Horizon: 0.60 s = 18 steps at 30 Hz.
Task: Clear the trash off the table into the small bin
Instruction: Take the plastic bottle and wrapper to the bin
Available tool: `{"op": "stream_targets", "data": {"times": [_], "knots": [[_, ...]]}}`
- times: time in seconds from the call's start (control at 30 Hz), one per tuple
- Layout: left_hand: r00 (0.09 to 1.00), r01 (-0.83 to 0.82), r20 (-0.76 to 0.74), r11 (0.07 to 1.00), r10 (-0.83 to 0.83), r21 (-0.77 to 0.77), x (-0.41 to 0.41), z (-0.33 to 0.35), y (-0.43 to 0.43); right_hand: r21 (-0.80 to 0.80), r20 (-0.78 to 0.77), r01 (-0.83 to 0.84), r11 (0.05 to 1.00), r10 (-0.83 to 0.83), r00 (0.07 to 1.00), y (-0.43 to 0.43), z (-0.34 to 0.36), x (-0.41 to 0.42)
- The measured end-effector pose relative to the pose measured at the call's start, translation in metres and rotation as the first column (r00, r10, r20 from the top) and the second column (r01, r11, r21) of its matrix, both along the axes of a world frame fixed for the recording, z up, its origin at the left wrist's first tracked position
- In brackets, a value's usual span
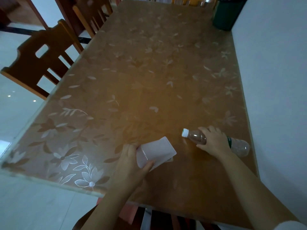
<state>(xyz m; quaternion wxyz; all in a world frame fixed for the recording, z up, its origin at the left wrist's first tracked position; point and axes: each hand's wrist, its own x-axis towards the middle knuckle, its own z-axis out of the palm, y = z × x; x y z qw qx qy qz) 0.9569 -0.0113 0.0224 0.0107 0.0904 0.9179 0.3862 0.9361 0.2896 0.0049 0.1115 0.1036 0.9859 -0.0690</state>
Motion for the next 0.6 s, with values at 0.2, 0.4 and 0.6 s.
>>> {"op": "stream_targets", "data": {"times": [0.2, 0.4, 0.6], "knots": [[0.992, -0.123, 0.01, 0.992, 0.123, 0.036, 0.003, 0.018, -0.031, -0.077, 0.015, -0.041, 0.996, 0.042, 0.999, -0.048, 0.009, 0.017], [0.955, -0.29, -0.052, 0.955, 0.293, 0.055, 0.008, 0.04, -0.095, -0.137, -0.077, -0.18, 0.974, 0.171, 0.982, -0.127, 0.033, 0.005], [0.858, -0.506, -0.044, 0.858, 0.511, 0.093, 0.023, 0.047, -0.192, -0.167, -0.12, -0.355, 0.92, 0.339, 0.933, -0.231, 0.05, -0.021]]}}
